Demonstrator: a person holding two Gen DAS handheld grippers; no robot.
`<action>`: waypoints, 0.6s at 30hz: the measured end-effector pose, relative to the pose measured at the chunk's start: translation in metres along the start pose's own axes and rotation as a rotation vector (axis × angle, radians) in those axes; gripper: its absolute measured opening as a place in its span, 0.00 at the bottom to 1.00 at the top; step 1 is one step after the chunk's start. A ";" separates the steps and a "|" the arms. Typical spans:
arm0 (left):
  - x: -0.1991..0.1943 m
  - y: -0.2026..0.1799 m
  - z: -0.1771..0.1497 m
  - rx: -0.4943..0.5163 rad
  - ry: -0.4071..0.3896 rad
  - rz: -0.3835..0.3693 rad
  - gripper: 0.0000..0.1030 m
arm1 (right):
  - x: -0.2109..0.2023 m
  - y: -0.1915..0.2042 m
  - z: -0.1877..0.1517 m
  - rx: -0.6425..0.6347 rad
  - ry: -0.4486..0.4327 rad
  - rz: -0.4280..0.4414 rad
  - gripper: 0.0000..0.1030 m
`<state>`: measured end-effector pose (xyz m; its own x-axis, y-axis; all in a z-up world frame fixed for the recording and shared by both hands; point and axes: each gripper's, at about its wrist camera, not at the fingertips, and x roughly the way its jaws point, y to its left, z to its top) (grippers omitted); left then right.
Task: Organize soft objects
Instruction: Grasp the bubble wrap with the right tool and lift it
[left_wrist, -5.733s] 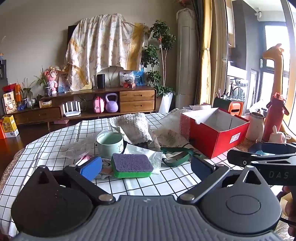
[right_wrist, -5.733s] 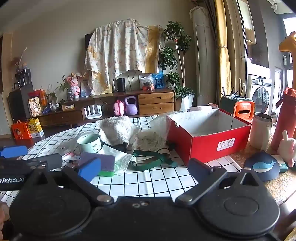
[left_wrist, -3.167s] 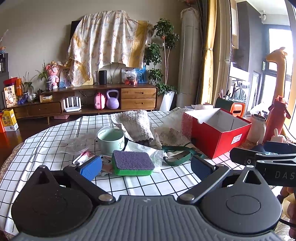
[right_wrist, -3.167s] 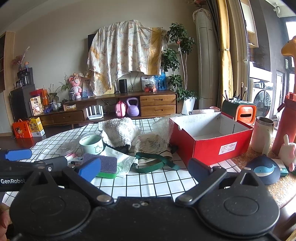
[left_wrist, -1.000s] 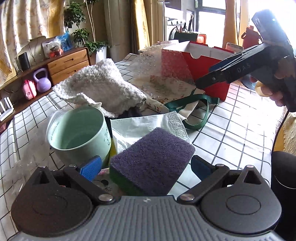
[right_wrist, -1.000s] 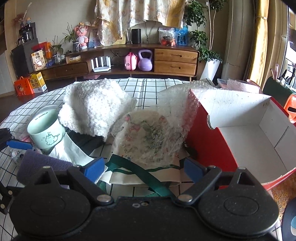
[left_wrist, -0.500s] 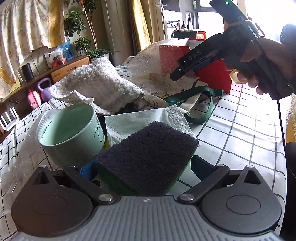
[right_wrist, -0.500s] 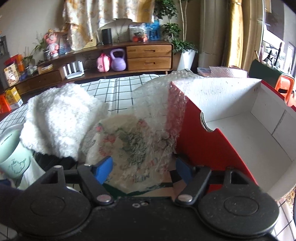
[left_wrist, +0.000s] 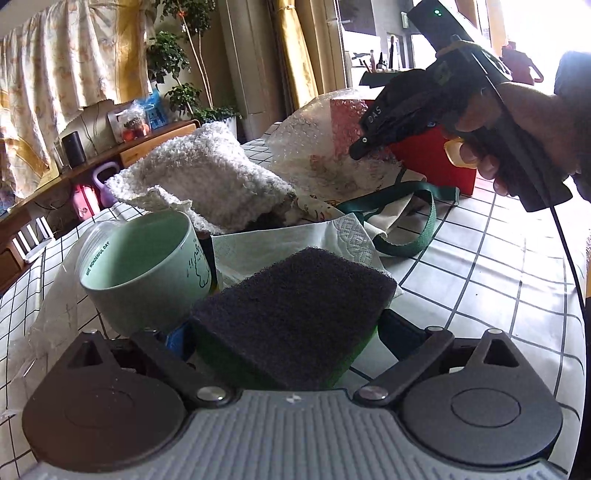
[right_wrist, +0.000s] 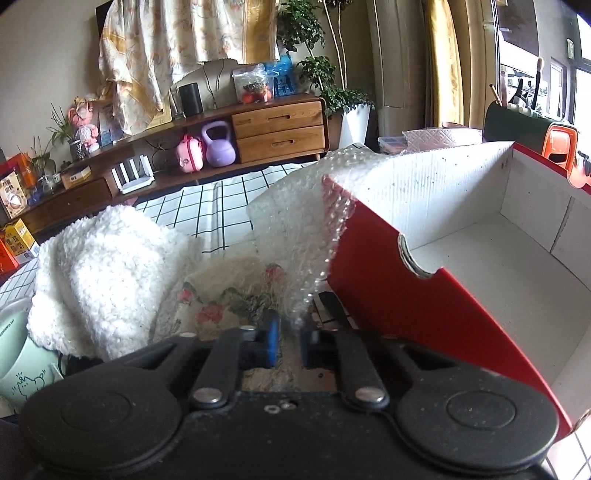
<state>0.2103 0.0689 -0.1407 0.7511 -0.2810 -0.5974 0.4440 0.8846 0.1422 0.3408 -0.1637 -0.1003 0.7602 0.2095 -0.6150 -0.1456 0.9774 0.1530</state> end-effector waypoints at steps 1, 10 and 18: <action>0.000 0.000 0.000 -0.005 -0.002 0.003 0.95 | -0.002 0.000 0.000 0.001 -0.006 0.002 0.05; -0.003 -0.009 0.003 -0.038 -0.002 0.067 0.90 | -0.031 0.007 0.001 -0.081 -0.072 0.060 0.02; -0.023 -0.021 0.011 -0.069 -0.031 0.139 0.90 | -0.084 0.002 0.010 -0.135 -0.137 0.147 0.02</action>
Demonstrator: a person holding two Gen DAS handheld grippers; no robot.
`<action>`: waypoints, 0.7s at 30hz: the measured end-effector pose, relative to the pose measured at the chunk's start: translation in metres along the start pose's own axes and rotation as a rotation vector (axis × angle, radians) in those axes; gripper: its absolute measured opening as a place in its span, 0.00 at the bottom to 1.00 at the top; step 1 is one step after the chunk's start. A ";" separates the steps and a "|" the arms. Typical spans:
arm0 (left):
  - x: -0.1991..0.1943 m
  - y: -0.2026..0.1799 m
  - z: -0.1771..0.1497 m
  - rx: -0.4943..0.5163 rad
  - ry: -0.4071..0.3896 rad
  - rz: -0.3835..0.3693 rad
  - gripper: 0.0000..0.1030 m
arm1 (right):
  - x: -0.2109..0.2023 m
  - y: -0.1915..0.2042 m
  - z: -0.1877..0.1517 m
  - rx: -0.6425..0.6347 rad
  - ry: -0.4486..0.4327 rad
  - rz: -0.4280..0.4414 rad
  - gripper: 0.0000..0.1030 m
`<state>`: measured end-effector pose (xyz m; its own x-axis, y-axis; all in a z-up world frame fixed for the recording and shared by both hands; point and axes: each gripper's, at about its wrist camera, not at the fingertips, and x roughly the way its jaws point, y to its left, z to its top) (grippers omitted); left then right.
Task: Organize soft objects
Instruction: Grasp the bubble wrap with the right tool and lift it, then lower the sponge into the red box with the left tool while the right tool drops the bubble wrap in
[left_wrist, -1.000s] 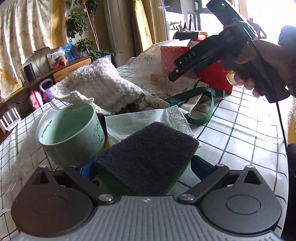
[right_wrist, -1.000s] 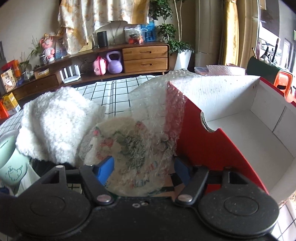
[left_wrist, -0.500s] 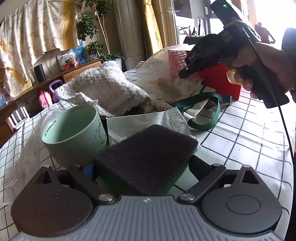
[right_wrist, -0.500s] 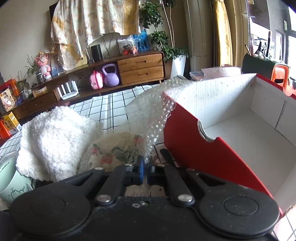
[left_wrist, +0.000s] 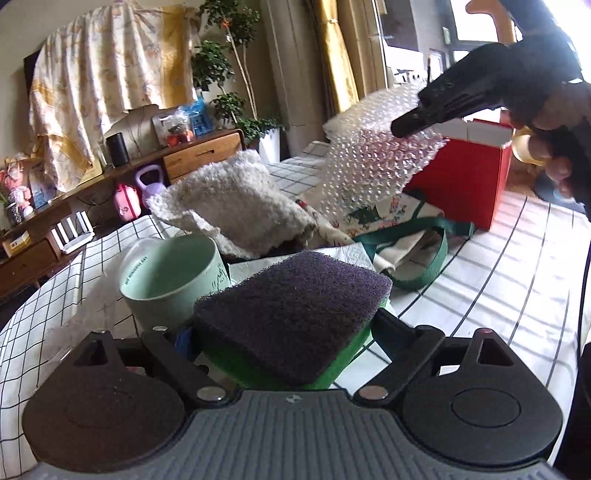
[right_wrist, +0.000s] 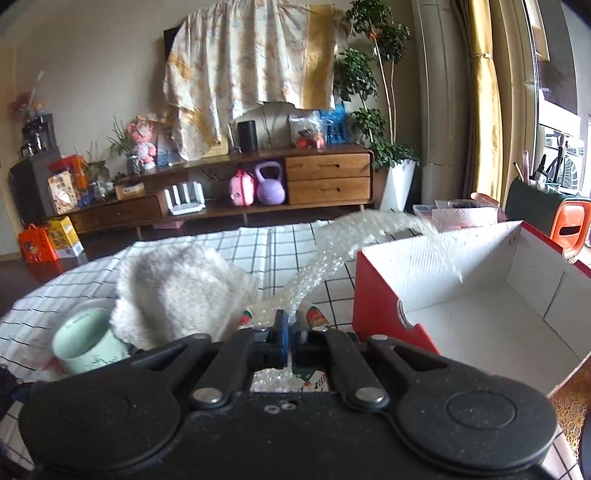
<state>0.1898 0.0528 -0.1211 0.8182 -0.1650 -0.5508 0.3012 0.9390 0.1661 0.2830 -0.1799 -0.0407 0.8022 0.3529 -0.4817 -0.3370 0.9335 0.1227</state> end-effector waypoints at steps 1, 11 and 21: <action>-0.004 0.000 0.002 -0.012 -0.005 0.005 0.90 | -0.007 -0.002 0.003 0.004 -0.005 0.010 0.02; -0.044 -0.019 0.041 -0.072 -0.080 0.075 0.90 | -0.064 -0.033 0.025 0.045 -0.072 0.079 0.02; -0.051 -0.054 0.098 -0.072 -0.128 0.089 0.90 | -0.072 -0.087 0.037 0.121 -0.077 0.064 0.02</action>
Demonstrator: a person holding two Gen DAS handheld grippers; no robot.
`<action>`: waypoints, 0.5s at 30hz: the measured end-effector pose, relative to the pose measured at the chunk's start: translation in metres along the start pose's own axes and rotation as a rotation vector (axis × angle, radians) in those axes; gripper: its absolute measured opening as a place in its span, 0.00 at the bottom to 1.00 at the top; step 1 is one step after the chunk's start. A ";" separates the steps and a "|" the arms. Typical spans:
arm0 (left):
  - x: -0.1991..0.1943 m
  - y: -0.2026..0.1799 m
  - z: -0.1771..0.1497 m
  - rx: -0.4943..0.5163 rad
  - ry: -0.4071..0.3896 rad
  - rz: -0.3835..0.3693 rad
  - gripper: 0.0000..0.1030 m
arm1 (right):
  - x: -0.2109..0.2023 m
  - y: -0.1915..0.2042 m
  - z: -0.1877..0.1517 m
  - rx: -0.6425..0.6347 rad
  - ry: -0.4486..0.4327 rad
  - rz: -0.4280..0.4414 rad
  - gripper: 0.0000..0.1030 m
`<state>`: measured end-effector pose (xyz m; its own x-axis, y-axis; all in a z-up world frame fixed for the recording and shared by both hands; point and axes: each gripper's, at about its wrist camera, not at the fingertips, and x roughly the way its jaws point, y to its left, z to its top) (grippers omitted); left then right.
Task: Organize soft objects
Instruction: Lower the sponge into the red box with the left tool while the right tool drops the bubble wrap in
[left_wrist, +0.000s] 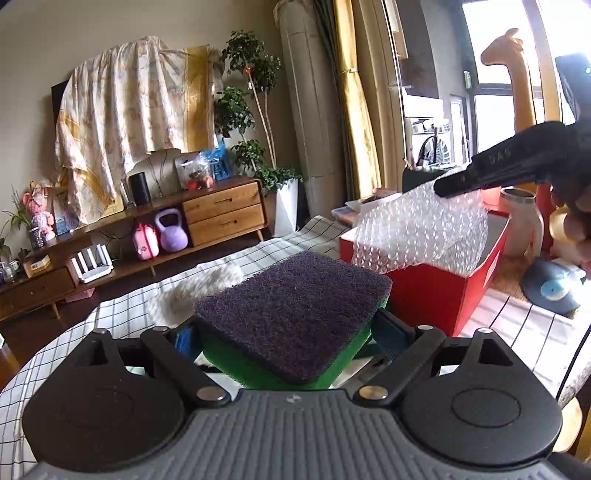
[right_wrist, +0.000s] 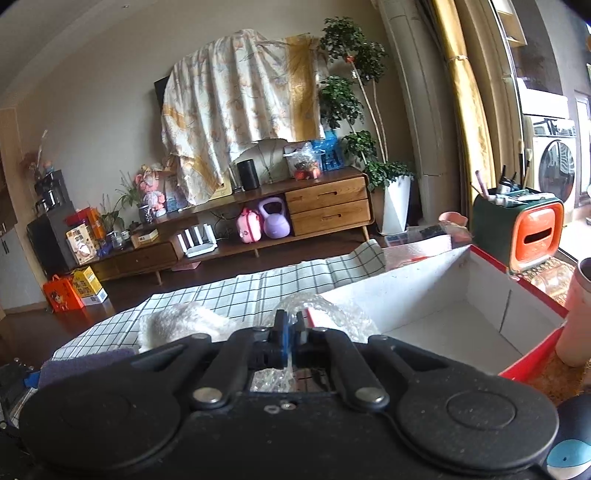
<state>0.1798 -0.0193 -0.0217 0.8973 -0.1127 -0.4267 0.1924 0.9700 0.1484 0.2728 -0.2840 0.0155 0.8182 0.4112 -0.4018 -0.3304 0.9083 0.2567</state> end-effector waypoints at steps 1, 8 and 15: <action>0.002 -0.004 0.005 -0.001 -0.004 -0.006 0.90 | 0.000 -0.005 0.000 0.009 -0.002 -0.004 0.02; 0.021 -0.033 0.038 0.018 -0.015 -0.049 0.90 | 0.003 -0.038 0.010 0.028 -0.028 -0.024 0.02; 0.057 -0.054 0.063 0.003 0.007 -0.086 0.90 | 0.012 -0.082 0.008 0.083 -0.029 -0.047 0.02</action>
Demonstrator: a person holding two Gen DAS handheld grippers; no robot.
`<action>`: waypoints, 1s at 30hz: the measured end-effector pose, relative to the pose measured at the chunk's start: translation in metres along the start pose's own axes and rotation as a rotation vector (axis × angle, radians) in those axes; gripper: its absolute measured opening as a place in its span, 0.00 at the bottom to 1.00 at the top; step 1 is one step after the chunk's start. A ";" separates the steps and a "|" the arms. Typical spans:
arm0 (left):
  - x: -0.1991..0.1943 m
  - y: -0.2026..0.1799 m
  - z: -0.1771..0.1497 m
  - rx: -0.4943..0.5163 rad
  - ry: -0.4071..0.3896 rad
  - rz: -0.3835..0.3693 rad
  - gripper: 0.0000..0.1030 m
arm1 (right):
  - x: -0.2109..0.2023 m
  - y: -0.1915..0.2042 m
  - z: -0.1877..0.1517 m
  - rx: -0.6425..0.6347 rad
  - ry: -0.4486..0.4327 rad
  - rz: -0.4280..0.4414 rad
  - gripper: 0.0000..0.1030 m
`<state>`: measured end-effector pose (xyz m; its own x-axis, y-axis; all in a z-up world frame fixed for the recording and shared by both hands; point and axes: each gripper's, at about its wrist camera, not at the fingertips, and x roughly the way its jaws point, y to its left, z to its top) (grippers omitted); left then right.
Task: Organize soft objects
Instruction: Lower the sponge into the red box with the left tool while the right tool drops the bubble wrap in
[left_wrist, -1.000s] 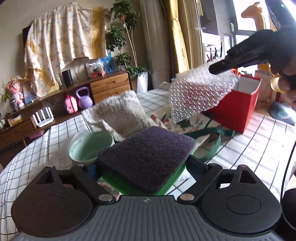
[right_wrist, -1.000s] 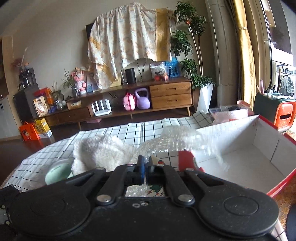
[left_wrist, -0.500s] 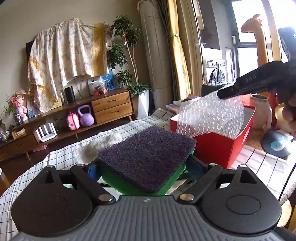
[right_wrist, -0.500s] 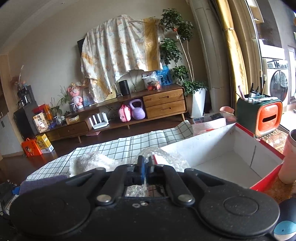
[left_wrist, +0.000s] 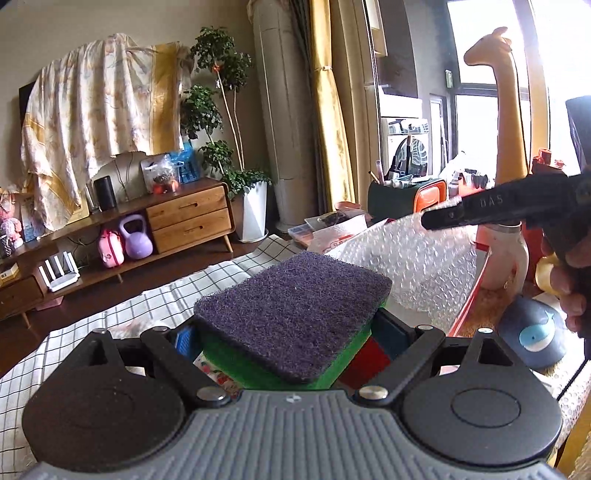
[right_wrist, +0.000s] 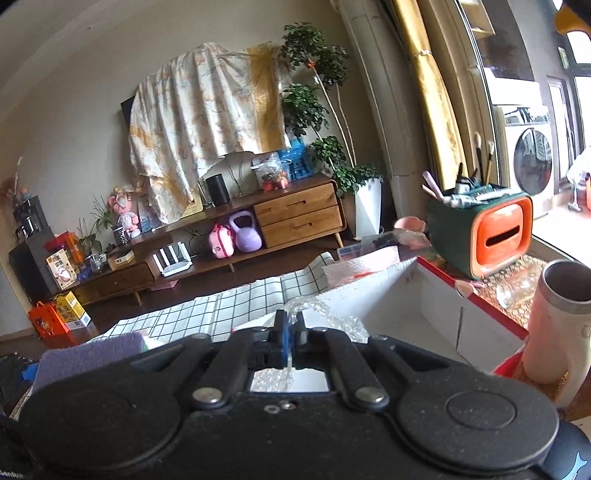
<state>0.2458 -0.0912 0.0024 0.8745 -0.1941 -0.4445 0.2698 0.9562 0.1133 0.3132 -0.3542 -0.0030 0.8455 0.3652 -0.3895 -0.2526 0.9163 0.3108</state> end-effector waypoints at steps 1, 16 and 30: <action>0.006 -0.003 0.004 -0.001 0.003 -0.001 0.90 | 0.002 -0.007 -0.002 0.007 0.004 -0.010 0.02; 0.106 -0.055 0.040 0.022 0.131 -0.093 0.90 | 0.039 -0.076 -0.028 0.041 0.085 -0.105 0.02; 0.199 -0.078 0.048 -0.062 0.405 -0.123 0.90 | 0.045 -0.067 -0.047 -0.045 0.180 -0.095 0.03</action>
<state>0.4179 -0.2150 -0.0523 0.6051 -0.2173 -0.7660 0.3264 0.9452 -0.0102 0.3460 -0.3911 -0.0819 0.7699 0.2961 -0.5652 -0.1993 0.9531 0.2278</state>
